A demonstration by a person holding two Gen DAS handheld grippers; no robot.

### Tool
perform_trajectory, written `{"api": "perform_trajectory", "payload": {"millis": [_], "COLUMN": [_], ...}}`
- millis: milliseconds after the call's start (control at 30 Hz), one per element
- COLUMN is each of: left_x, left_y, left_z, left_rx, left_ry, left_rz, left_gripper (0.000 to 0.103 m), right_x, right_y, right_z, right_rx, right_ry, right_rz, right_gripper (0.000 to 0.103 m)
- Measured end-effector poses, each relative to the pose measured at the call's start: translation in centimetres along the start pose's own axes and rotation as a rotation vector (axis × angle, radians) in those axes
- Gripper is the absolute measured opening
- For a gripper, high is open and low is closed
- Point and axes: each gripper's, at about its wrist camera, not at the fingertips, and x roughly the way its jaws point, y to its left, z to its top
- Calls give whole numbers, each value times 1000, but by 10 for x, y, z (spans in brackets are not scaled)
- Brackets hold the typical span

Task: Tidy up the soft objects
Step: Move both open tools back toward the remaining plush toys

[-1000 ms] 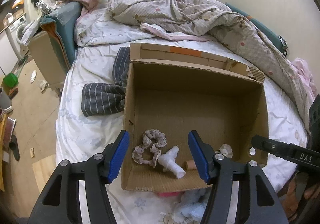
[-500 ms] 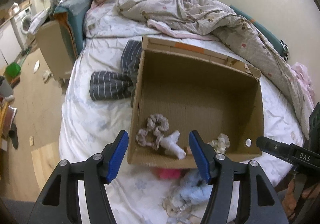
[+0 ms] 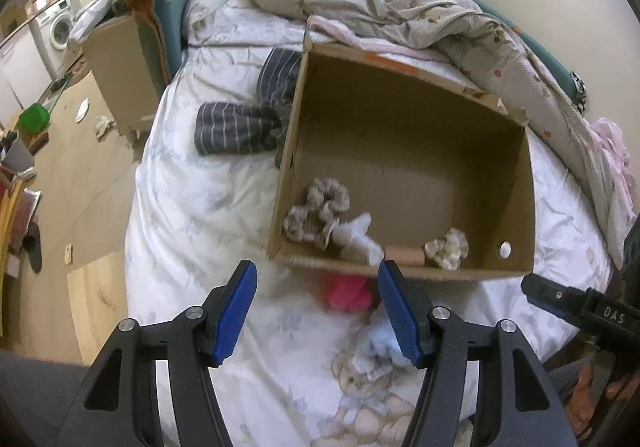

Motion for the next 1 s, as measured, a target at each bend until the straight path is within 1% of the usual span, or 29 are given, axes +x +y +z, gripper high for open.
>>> {"api": "perform_trajectory", "payload": {"millis": [167, 300, 433, 567, 733, 800, 867, 1000], "left_x": [5, 8, 15, 21, 24, 23, 22, 21], "left_y": [5, 3, 13, 20, 28, 28, 27, 32], "left_z": [-14, -14, -12, -11, -8, -8, -7, -7], "left_rx": [-35, -22, -70, -110, -156, -157, -151, -164], "left_ry": [47, 45, 59, 81, 93, 94, 97, 104], "left_rz": [-10, 22, 36, 45, 29, 28, 27, 31], "left_gripper": [60, 60, 60, 60, 60, 60, 60, 60], "right_x": [5, 10, 15, 27, 45, 54, 65, 92], "right_y": [-9, -22, -34, -32, -24, -20, -17, -11], "right_z": [-5, -7, -7, -8, -10, -11, -14, -19], "right_rx": [9, 59, 106, 79, 60, 38, 36, -7], "right_ry": [30, 58, 81, 113, 165, 190, 226, 295], "right_rz": [-29, -24, -25, -93, -97, -107, -99, -157], "right_gripper": [63, 63, 63, 63, 63, 63, 63, 63]}}
